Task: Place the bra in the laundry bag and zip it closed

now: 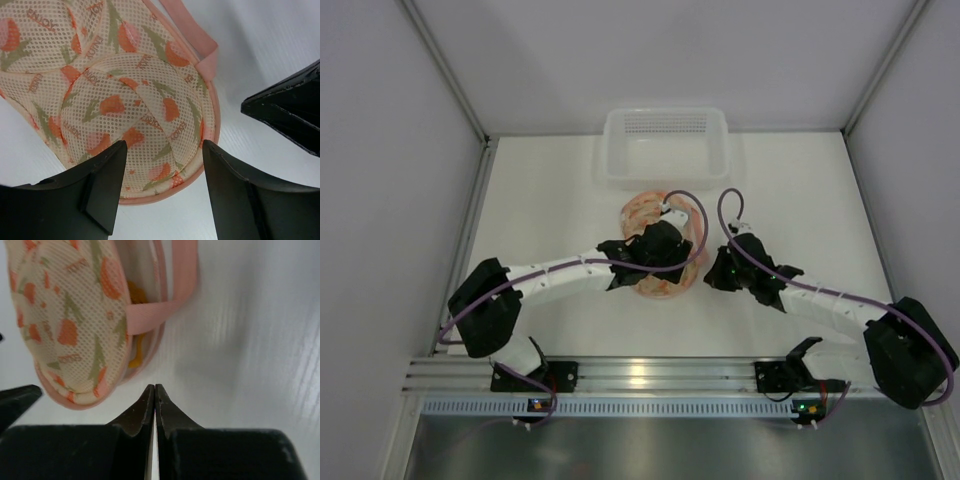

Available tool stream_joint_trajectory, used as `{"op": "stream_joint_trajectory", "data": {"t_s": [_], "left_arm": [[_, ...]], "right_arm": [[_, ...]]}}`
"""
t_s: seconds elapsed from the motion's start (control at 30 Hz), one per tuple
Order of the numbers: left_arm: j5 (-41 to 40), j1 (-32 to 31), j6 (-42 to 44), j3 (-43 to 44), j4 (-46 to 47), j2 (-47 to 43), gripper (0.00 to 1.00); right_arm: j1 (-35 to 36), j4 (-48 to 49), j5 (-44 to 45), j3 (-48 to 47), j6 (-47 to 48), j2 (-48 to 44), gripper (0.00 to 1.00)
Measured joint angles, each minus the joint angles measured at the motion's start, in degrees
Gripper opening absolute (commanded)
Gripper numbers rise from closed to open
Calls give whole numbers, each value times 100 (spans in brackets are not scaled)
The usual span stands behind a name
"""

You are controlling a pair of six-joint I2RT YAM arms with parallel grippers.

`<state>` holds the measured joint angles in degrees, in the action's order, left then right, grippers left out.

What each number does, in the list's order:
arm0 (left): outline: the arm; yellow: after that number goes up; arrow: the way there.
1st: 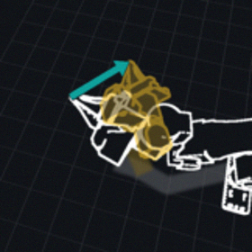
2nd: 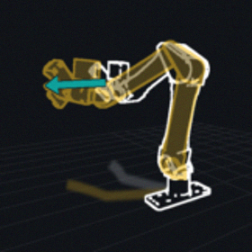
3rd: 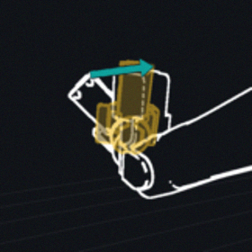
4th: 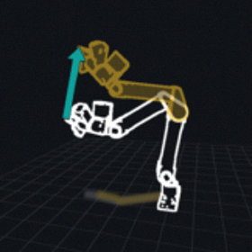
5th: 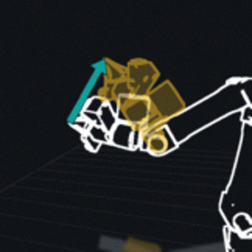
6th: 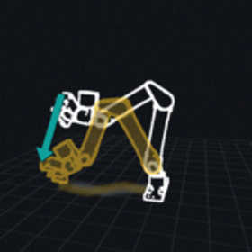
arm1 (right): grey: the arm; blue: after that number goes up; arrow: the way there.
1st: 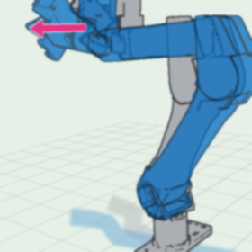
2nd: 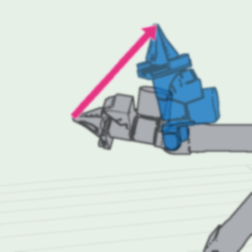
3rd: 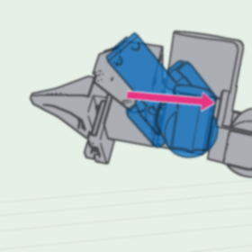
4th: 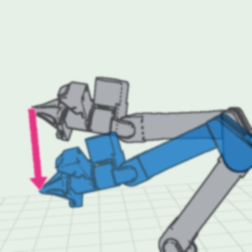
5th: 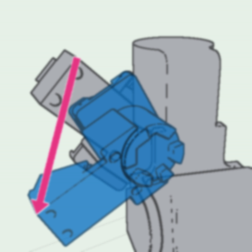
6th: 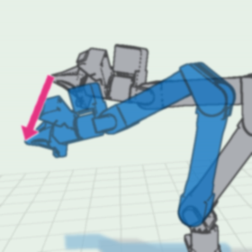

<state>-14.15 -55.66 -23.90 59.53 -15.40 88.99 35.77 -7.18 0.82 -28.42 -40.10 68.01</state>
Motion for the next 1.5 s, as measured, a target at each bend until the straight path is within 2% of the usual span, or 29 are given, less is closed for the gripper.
{"op": "stream_joint_trajectory", "data": {"t_s": [0.17, 0.3, 0.57, 0.87, 1.03, 1.23, 1.5], "left_arm": [[-13, -133, 90, 28, -4, 131, 67], [-7, -249, 63, 28, -4, 142, 67], [-116, -365, -131, -151, -7, 98, 68], [-1434, -262, -925, -269, -306, -66, 72], [-1604, 264, -1045, -284, -345, -111, 72], [-1508, 1187, -643, -94, -214, -107, 72], [-935, 1624, -37, -33, 863, 529, 67]], "right_arm": [[0, 1084, -181, 63, -275, 111, 0], [0, 1504, -164, 76, -372, 251, 0], [0, 1349, -31, 63, -417, 575, 0], [0, 1294, 225, -221, -243, 798, 0], [0, 1307, 240, -750, -17, 1333, 0], [0, 1370, 256, -1550, 275, 2041, 0], [0, 1447, 81, -2057, 588, 2846, 0]]}}
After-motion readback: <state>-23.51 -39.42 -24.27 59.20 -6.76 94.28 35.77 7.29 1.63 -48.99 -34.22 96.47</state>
